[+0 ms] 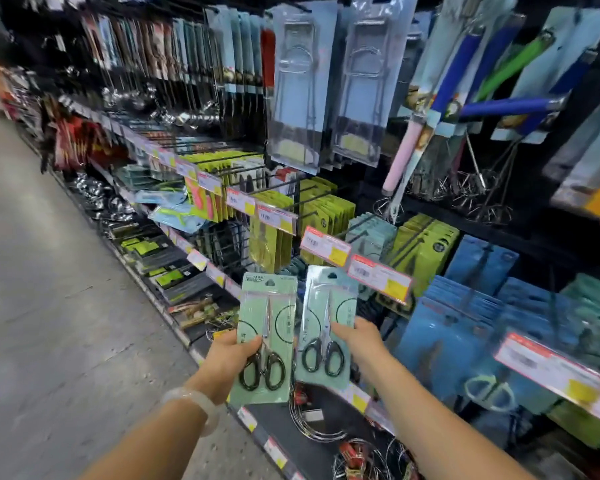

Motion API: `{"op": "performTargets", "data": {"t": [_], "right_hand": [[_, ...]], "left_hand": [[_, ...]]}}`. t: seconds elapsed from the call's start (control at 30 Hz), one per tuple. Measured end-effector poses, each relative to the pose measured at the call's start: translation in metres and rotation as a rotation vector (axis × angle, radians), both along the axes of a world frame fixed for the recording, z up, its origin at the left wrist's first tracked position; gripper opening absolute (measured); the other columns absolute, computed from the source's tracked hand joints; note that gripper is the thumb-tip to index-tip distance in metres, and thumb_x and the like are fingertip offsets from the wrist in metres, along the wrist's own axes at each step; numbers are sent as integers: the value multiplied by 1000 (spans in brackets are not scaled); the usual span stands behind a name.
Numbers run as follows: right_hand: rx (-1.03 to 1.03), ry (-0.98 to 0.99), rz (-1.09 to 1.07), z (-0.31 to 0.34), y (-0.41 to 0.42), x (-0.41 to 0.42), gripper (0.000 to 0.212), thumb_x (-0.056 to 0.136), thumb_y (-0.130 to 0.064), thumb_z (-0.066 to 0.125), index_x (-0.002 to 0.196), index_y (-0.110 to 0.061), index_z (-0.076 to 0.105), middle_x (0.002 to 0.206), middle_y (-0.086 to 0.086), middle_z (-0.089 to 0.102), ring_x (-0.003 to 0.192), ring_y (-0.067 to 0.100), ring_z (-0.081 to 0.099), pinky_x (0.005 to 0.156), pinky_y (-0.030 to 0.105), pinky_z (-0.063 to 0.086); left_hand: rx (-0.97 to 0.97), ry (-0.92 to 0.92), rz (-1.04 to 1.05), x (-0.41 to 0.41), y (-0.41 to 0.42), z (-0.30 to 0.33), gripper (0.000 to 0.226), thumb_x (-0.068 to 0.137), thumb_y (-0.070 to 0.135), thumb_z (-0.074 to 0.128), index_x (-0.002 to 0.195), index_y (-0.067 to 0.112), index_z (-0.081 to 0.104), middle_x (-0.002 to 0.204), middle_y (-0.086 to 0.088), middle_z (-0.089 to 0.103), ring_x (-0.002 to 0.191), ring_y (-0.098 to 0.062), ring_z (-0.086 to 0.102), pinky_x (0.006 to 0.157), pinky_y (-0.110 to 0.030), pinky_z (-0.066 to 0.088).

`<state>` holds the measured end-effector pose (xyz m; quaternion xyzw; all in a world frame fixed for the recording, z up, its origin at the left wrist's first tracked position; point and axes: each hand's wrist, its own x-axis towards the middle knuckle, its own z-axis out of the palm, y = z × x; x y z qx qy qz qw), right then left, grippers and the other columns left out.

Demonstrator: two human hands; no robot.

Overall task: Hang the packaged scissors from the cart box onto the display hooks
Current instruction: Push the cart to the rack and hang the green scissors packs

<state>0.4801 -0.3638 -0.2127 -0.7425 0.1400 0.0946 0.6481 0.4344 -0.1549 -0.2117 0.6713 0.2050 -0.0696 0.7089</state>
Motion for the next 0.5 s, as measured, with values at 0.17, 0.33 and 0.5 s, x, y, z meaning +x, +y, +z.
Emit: {"op": "performTargets", "data": {"t": [0.17, 0.33, 0.5], "right_hand": [[9, -44, -91, 6, 16, 45, 34, 85, -31, 65, 114, -16, 58, 116, 0, 60, 106, 22, 57, 94, 36, 46], [-10, -27, -216, -7, 22, 68, 56, 79, -35, 70, 129, -19, 50, 130, 1, 53, 121, 25, 52, 101, 35, 43], [-46, -25, -328, -11, 38, 70, 38, 88, -18, 64, 124, -11, 54, 112, 1, 59, 98, 20, 57, 83, 26, 44]], "left_hand": [[-14, 55, -82, 54, 14, -11, 9, 89, 13, 63, 95, 7, 68, 86, -14, 74, 82, -33, 70, 81, -50, 56], [21, 101, -239, 101, 29, -16, 25, 82, 25, 69, 101, 8, 67, 94, -17, 73, 92, -37, 68, 87, -55, 53], [61, 104, -381, 134, 47, -13, 24, 85, 26, 68, 100, 7, 66, 97, -14, 73, 90, -32, 69, 84, -48, 56]]}}
